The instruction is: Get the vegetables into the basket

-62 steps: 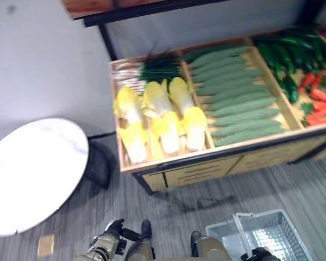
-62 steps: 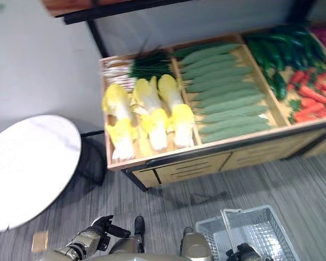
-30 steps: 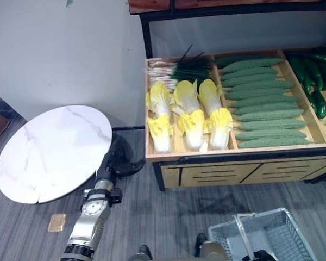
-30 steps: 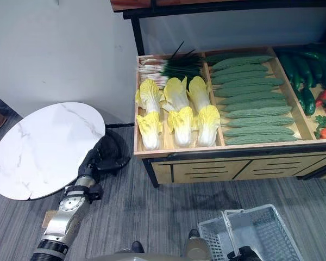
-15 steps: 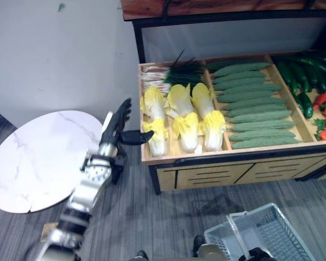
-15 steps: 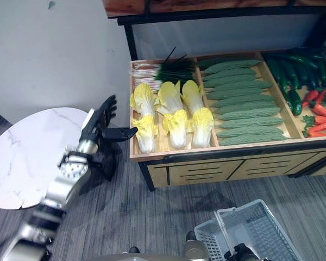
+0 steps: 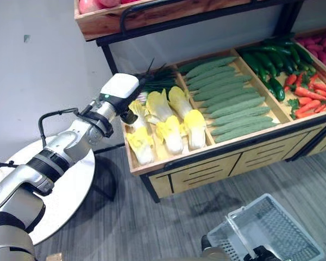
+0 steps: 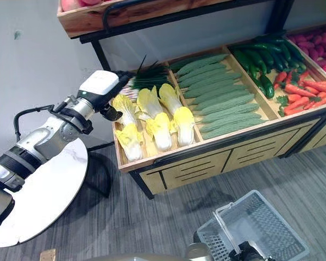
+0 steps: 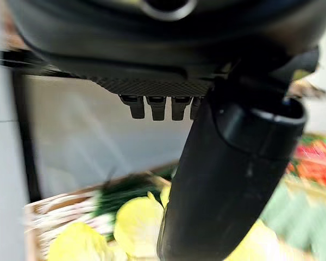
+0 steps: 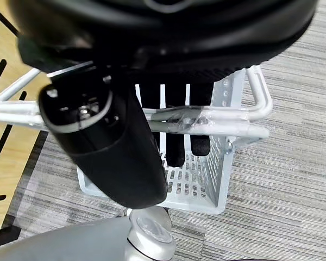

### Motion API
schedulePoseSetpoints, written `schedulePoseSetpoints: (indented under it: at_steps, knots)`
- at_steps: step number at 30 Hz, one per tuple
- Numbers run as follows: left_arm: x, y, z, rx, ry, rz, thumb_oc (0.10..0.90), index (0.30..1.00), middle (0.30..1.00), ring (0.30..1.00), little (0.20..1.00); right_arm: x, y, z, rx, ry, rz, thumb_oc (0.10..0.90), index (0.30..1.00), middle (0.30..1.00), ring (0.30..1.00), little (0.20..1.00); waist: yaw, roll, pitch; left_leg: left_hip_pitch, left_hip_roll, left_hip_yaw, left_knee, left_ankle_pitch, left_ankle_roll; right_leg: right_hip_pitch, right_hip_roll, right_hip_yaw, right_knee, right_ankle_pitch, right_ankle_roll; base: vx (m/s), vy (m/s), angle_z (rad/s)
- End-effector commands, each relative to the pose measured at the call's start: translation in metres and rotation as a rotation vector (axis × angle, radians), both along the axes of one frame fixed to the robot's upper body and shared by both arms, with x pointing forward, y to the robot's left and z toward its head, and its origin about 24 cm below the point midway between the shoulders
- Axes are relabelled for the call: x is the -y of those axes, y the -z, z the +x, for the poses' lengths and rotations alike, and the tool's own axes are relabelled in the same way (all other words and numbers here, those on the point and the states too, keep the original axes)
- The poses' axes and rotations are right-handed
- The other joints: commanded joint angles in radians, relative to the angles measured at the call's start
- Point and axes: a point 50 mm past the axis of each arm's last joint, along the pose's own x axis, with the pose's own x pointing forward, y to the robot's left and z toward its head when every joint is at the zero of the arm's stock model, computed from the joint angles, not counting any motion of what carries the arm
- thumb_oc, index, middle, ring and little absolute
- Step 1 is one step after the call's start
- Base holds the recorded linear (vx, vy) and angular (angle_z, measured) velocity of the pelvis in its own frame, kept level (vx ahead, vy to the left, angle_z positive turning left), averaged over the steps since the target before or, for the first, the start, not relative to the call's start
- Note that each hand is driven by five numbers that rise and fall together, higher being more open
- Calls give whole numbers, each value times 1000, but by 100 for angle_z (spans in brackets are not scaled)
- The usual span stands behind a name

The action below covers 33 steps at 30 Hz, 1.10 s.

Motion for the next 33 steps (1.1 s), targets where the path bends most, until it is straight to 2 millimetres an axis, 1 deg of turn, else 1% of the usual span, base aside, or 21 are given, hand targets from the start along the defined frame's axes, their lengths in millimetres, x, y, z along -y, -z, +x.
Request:
schedulePoseSetpoints:
  at_steps: [1,2,3,5,6,9,11,14,15,17,21,26,29,33]
  knots:
    - [-18,-83,14,295,-75,54,900,1000,1000,1000,1000,-14,1,17,52,-90,34,400,300,300,300,300,-44,-22,5,-10,23,-21,1,68,-86,-22,-62,45,55,-7,99,-5,32,-21]
    - [-18,-83,14,296,-74,55,900,1000,1000,1000,1000,-14,1,17,53,-89,35,400,300,300,300,300,-41,-22,2,-13,23,-20,1,68,-86,-26,-61,46,56,-6,99,-8,33,-26]
    - [-20,-78,18,287,-92,91,900,1000,1000,1000,1000,-13,-1,22,70,-93,29,400,300,300,300,300,-53,-10,5,-24,21,-12,1,70,-87,-43,-64,55,56,0,102,-3,37,-28]
    - [-25,-69,20,261,-118,91,900,1000,1000,1000,1000,-14,-2,27,90,-95,27,400,300,300,300,300,-64,1,8,-39,20,-1,1,72,-88,-66,-66,67,53,9,104,6,45,-24]
    - [-24,-68,21,261,-117,90,900,1000,1000,1000,1000,-13,-2,26,89,-94,25,400,300,300,300,300,-63,2,8,-36,18,-1,1,67,-88,-63,-68,67,54,5,107,-11,33,-19]
    - [-29,-54,26,220,-163,108,900,1000,1000,1000,1000,-11,-5,34,111,-101,10,400,300,300,300,300,-79,19,17,-68,13,3,1,76,-89,-98,-73,82,49,20,107,-24,28,-22]
    - [-33,-48,30,202,-202,121,900,1000,1000,1000,1000,-9,-7,36,118,-96,2,400,300,300,300,300,-84,29,18,-85,11,3,1,73,-89,-115,-79,86,46,24,111,-30,21,-6]
    - [-42,-35,35,160,-266,119,900,1000,1000,1000,1000,-10,-7,40,133,-91,3,400,300,300,300,300,-94,36,23,-113,11,9,1,80,-91,-147,-80,96,44,35,111,-17,13,-4]
    - [-42,-35,35,160,-265,119,900,1000,1000,1000,1000,-10,-7,39,132,-91,2,400,300,300,300,300,-93,37,21,-114,11,9,1,80,-91,-149,-80,96,44,35,111,-14,16,-6]
    - [-48,-27,37,139,-303,133,900,1000,1000,1000,1000,-10,-9,44,144,-98,-3,400,300,300,300,300,-100,41,25,-138,10,16,1,83,-91,-181,-81,109,42,44,113,-31,12,-8]
    - [-57,-16,38,109,-353,155,900,1000,1000,1000,1000,-9,-10,46,147,-102,-13,400,300,300,300,300,-102,40,36,-167,13,24,1,89,-92,-217,-79,128,38,58,113,-35,-1,-14]
    - [-60,-9,39,103,-374,155,900,1000,1000,1000,1000,-9,-11,50,155,-110,-20,400,300,300,300,300,-99,35,39,-219,21,30,1,97,-95,-273,-75,145,37,72,112,-47,-9,-11]
    - [-58,-9,39,112,-366,168,900,1000,1000,1000,1000,-10,-11,50,156,-115,-20,400,300,300,300,300,-99,34,36,-232,24,34,1,98,-96,-288,-72,150,35,74,112,-22,-15,-6]
    - [-42,-17,40,177,-297,155,900,1000,1000,1000,1000,-11,-12,55,169,-124,-21,400,300,300,300,300,-92,36,31,-251,27,36,1,104,-100,-311,-71,154,36,79,113,-15,-9,-6]
